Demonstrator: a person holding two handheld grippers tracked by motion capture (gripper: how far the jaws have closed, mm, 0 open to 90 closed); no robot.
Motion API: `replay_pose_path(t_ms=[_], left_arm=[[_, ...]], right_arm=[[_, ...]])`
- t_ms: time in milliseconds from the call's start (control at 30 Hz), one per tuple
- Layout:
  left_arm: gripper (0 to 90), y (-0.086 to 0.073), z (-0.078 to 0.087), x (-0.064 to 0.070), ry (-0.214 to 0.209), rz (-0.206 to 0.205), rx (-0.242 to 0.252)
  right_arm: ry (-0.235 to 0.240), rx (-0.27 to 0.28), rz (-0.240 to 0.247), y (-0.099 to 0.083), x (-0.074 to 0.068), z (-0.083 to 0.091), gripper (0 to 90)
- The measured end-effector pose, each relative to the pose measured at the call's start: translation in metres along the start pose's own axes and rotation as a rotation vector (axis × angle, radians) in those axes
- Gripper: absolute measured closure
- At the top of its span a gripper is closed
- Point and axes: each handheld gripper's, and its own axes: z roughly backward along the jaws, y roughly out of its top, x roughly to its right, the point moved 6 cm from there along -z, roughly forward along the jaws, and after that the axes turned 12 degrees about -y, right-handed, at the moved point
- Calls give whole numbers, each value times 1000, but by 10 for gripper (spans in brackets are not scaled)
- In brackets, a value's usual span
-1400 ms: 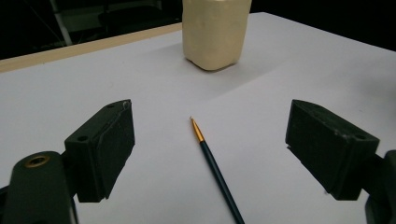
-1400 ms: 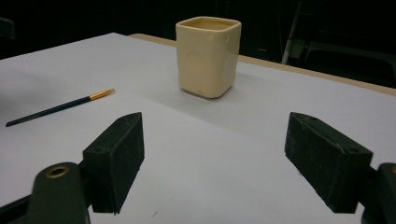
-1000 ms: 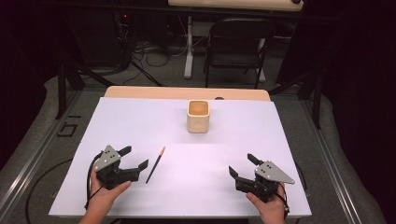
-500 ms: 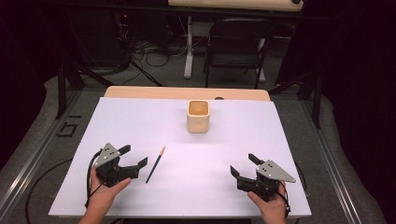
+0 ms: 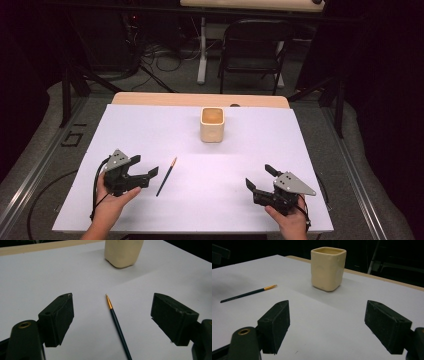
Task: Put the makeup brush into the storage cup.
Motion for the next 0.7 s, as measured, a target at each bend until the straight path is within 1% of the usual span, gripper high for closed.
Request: replay_pose_path(t_ms=[133,200,267,300,333,367,400,433,500,600,633,700], left_arm=[[190,3,2,1,10,-11,-10],[212,4,2,2,12,1,-17],[233,5,3,2,13,14,-29],[235,6,3,1,18,20,-42],[237,6,3,1,19,30,-44],[239,7,4,1,15,32,-52],[239,8,4,1,13,38,-57],[239,9,5,1,20,38,-65],[239,11,5,1,16,41,-71],[248,13,6,1,13,44,-88],[248,13,6,1,12,43,-98],[250,14,5,1,13,44,-111]], right_arm=[[-3,-3,-2,0,2,1,204],[10,-5,-1,0,2,2,211],[8,5,-5,1,2,2,214],[10,-5,-5,1,2,3,215],[10,-6,-5,1,2,2,216],[11,-19,-4,0,2,2,215],[11,-19,-4,0,2,2,215],[11,-21,-5,0,1,2,215],[10,-11,-7,1,1,2,215],[13,-23,-9,0,0,2,215],[14,-38,-6,-1,0,2,215],[11,-39,-8,-1,0,2,215]])
